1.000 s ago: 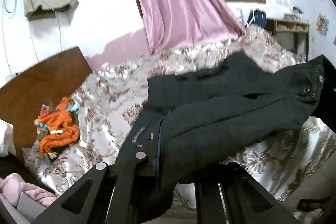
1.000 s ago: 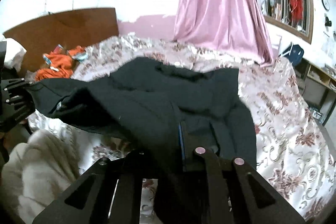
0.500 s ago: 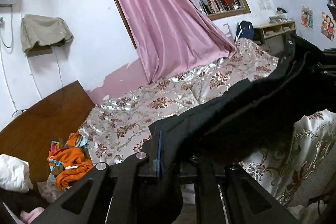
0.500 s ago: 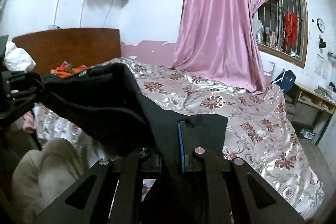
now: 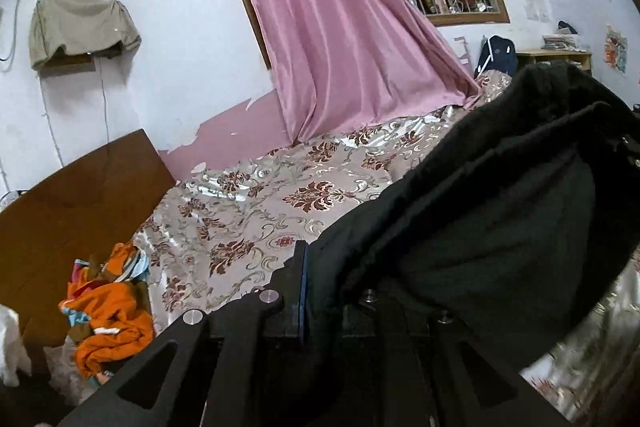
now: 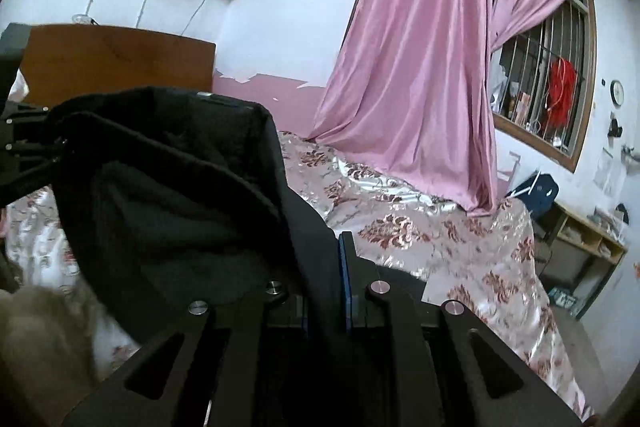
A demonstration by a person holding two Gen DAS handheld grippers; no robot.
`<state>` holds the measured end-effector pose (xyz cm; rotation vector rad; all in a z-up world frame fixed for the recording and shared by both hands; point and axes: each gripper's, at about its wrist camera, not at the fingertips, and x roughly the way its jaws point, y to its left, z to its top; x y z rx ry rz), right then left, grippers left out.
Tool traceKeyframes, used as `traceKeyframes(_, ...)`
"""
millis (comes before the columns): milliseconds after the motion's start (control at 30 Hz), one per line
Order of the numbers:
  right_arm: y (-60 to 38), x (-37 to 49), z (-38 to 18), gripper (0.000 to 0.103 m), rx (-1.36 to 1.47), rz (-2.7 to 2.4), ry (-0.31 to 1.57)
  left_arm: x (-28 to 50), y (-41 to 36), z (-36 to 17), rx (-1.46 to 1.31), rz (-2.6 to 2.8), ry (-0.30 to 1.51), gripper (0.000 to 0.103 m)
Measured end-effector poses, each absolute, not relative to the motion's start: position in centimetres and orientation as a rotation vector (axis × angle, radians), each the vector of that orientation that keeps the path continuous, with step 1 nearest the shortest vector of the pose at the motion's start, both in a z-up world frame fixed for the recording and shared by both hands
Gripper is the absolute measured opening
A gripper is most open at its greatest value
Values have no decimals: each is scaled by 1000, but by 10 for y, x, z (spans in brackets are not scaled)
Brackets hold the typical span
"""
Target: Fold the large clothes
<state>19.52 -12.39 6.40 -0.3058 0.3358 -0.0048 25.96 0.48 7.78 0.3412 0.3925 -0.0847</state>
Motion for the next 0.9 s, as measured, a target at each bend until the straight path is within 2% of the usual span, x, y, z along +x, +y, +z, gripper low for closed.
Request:
traceKeyframes(233, -125, 275, 30, 11, -287, -36, 396, 346, -11, 29, 470, -138, 445, 9)
traceKeyframes(400, -119, 318, -1, 11, -320, -78, 428, 388, -14, 2, 465, -157, 492, 9)
traceKeyframes(500, -116, 340, -16, 17, -298, -102, 466, 413, -14, -17, 417, -180, 558, 11)
traceKeyframes(600, -115, 349, -28, 41, -277, -127, 477, 427, -10, -30, 328, -216, 620, 12)
traceKeyframes(633, -115, 347, -30, 58, -269, -126, 465, 431, -10, -33, 310, -219, 630, 12)
traceKeyframes(667, -114, 344, -31, 70, -266, -131, 439, 431, -8, -35, 302, -219, 632, 12)
traceKeyframes(733, -112, 338, -31, 74, -276, -153, 392, 432, -7, -37, 293, -222, 635, 12)
traceKeyframes(900, -114, 323, -28, 75, -270, -168, 337, 429, -7, -37, 338, -231, 623, 10)
